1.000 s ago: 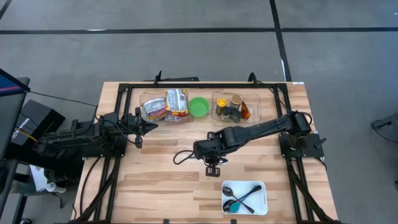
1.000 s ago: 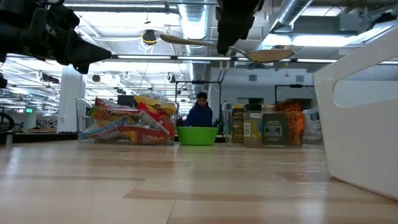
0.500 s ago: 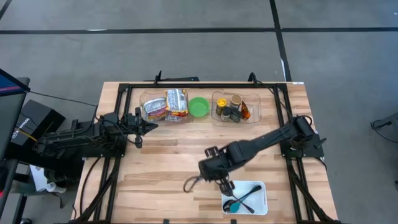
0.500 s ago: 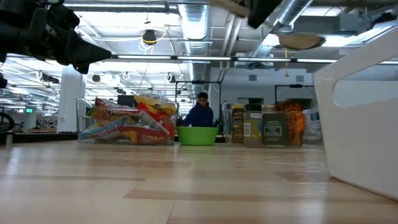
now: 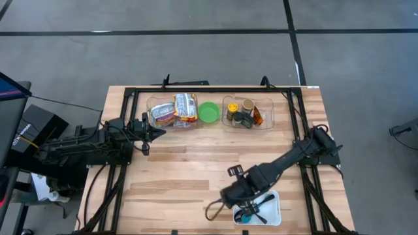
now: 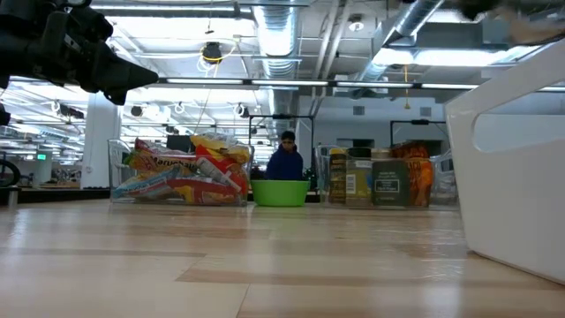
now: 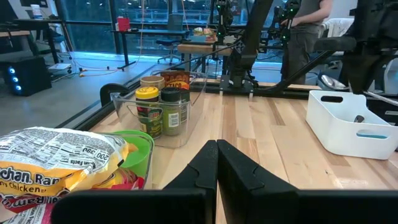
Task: Pick & Place Food Item
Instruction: Put the silver spoon in the white bin
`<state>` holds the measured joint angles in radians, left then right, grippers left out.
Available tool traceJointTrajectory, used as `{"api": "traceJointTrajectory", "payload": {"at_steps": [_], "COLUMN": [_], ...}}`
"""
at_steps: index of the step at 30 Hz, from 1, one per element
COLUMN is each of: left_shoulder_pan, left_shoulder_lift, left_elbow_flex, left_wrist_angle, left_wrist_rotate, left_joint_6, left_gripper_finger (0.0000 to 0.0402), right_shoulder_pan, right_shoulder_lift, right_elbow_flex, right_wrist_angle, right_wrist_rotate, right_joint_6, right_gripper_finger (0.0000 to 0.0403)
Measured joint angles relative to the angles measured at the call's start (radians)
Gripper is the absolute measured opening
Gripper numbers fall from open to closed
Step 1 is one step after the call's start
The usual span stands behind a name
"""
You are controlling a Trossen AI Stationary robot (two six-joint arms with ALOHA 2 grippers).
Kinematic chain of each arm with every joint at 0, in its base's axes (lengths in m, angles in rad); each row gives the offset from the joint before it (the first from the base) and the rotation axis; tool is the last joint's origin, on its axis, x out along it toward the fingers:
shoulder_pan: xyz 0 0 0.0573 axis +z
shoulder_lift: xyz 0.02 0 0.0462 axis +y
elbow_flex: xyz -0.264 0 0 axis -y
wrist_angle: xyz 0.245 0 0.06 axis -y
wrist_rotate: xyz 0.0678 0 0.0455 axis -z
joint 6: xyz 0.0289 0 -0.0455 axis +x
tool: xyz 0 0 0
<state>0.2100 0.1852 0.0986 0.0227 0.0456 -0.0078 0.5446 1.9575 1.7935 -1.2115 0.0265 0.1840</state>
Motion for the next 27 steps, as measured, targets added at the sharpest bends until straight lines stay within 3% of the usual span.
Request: {"api": "traceJointTrajectory", "payload": {"at_steps": [11, 27], "left_shoulder_pan": [0.000, 0.000], "left_shoulder_lift": [0.000, 0.000], "left_elbow_flex": [0.000, 0.000], "left_wrist_angle": [0.000, 0.000], "left_wrist_rotate": [0.000, 0.000], "left_joint_6": [0.000, 0.000], "left_gripper_finger": [0.0001, 0.0001], "right_shoulder_pan": [0.132, 0.224], "right_shoulder_lift": [-0.001, -0.001], "right_elbow_flex": [-0.007, -0.172], "right_wrist_angle": [-0.052, -0.016], "right_wrist_rotate": [0.011, 0.027], "right_joint_6": [0.195, 0.340], "right_gripper_finger": [0.0010, 0.0008]}}
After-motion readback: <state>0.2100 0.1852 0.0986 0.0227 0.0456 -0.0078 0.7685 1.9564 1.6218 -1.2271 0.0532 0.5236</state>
